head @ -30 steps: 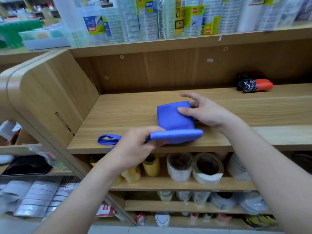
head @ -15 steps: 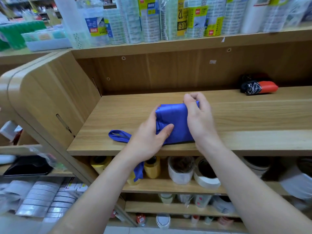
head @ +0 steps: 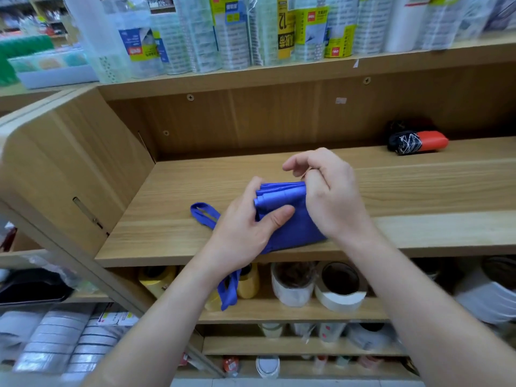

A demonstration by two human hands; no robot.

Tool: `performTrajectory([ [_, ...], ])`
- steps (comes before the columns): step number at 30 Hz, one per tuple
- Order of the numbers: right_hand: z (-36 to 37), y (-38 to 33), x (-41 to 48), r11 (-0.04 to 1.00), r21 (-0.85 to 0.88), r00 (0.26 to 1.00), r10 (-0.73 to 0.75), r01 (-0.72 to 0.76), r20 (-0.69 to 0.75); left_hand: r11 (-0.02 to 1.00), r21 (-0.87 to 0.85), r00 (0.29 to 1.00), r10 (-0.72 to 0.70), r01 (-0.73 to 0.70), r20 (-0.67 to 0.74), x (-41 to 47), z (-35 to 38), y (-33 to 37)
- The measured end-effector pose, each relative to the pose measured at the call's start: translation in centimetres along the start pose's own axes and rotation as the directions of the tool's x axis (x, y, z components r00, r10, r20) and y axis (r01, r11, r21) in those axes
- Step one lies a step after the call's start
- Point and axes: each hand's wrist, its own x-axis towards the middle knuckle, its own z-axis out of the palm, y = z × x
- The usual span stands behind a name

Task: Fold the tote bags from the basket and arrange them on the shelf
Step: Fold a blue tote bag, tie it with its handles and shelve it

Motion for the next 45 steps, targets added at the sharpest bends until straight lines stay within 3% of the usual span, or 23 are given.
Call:
performTrajectory([
  [3,-2.7,-1.0,0.8,0.934,-0.325,0.906,0.005,0.146,0.424,0.997,0.07,1.0,0.015,-0.014,-0.018,0.1,-0.1,0.0],
  [6,-4.2,-1.9,1.6,0.814,-0.496,0.75,0.119,0.301,0.651,0.997,0.078,1.0,-0.01,0.008,0.03,0.2,-0.3,0.0],
  [9,-4.6,-1.8,2.0,0.807,-0.471,0.738,0.065,0.357,0.672,0.992,0.119,0.989,-0.051,0.034,0.136,0.4,-1.1,0.3],
  [13,-5.8,-0.9,2.5,0.769,-0.516,0.756,0.066,0.377,0.651,0.91,0.414,0.967,-0.134,0.033,0.217,0.1,-4.8,0.6],
  [15,-6.8,-0.5,2.8,0.765,-0.523,0.77,0.057,0.375,0.635,0.915,0.398,0.962,-0.161,0.061,0.221,-0.4,-7.0,0.6],
  [17,-7.6,-0.3,3.2,0.766,-0.523,0.786,0.039,0.373,0.617,0.95,0.287,0.963,-0.184,0.122,0.199,-0.8,-8.6,0.4],
  [19,-8.3,-0.2,3.4,0.797,-0.494,0.794,0.032,0.346,0.608,0.983,-0.001,0.97,-0.182,0.185,0.16,-1.2,-9.5,-0.4],
  [22,-9.0,-0.2,3.2,0.872,-0.408,0.827,0.005,0.272,0.562,0.835,-0.478,0.962,-0.24,0.274,0.131,-1.8,-10.2,-2.2],
  [24,-9.2,-0.2,3.0,0.878,-0.4,0.847,-0.011,0.262,0.531,0.763,-0.545,0.936,-0.319,0.347,0.15,-2.0,-10.2,-3.0],
  [26,-9.1,-0.2,2.7,0.844,-0.445,0.857,-0.033,0.299,0.514,0.894,-0.332,0.952,-0.303,0.299,0.041,-2.1,-9.9,-2.4],
  [28,-9.0,-0.3,2.4,0.821,-0.47,0.861,-0.052,0.326,0.506,0.993,-0.027,0.978,-0.116,0.113,-0.171,-2.0,-9.2,-0.4],
  [29,-8.8,-0.5,2.3,0.812,-0.474,0.859,-0.065,0.341,0.507,0.992,0.123,0.98,0.014,0.01,-0.2,-1.8,-8.6,1.1],
  [31,-8.5,-0.8,2.1,0.805,-0.463,0.854,-0.099,0.37,0.51,0.903,0.417,0.99,0.132,-0.1,-0.049,-1.0,-6.4,3.5],
  [33,-8.3,-1.1,2.0,0.805,-0.441,0.848,-0.137,0.397,0.512,0.76,0.643,0.989,0.0,-0.095,0.146,0.3,-4.4,4.0],
  [34,-8.3,-1.2,1.9,0.805,-0.433,0.847,-0.153,0.406,0.51,0.731,0.676,0.979,-0.064,-0.087,0.195,1.0,-3.8,3.7],
  [36,-8.6,-1.1,1.8,0.802,-0.442,0.852,-0.151,0.402,0.5,0.87,0.493,0.954,-0.146,-0.001,0.26,1.9,-3.8,2.7],
  [38,-9.3,-0.5,1.7,0.776,-0.504,0.872,-0.118,0.379,0.475,0.979,0.052,0.932,-0.203,0.197,0.301,1.5,-4.7,1.8],
  [40,-10.0,0.4,1.6,0.707,-0.611,0.899,-0.081,0.357,0.431,0.856,-0.426,0.951,-0.214,0.292,0.224,0.5,-5.9,1.1],
  [42,-10.2,0.8,1.5,0.665,-0.676,0.916,-0.03,0.317,0.4,0.615,-0.757,0.97,-0.216,0.223,0.11,0.0,-6.4,0.5],
  [44,-9.8,0.8,1.4,0.694,-0.656,0.908,0.008,0.296,0.418,0.421,-0.899,0.968,-0.25,0.125,0.018,-0.2,-6.0,0.4],
  [45,-9.6,0.8,1.4,0.707,-0.642,0.9,0.018,0.297,0.436,0.374,-0.922,0.958,-0.286,0.098,-0.015,-0.3,-5.7,0.4],
])
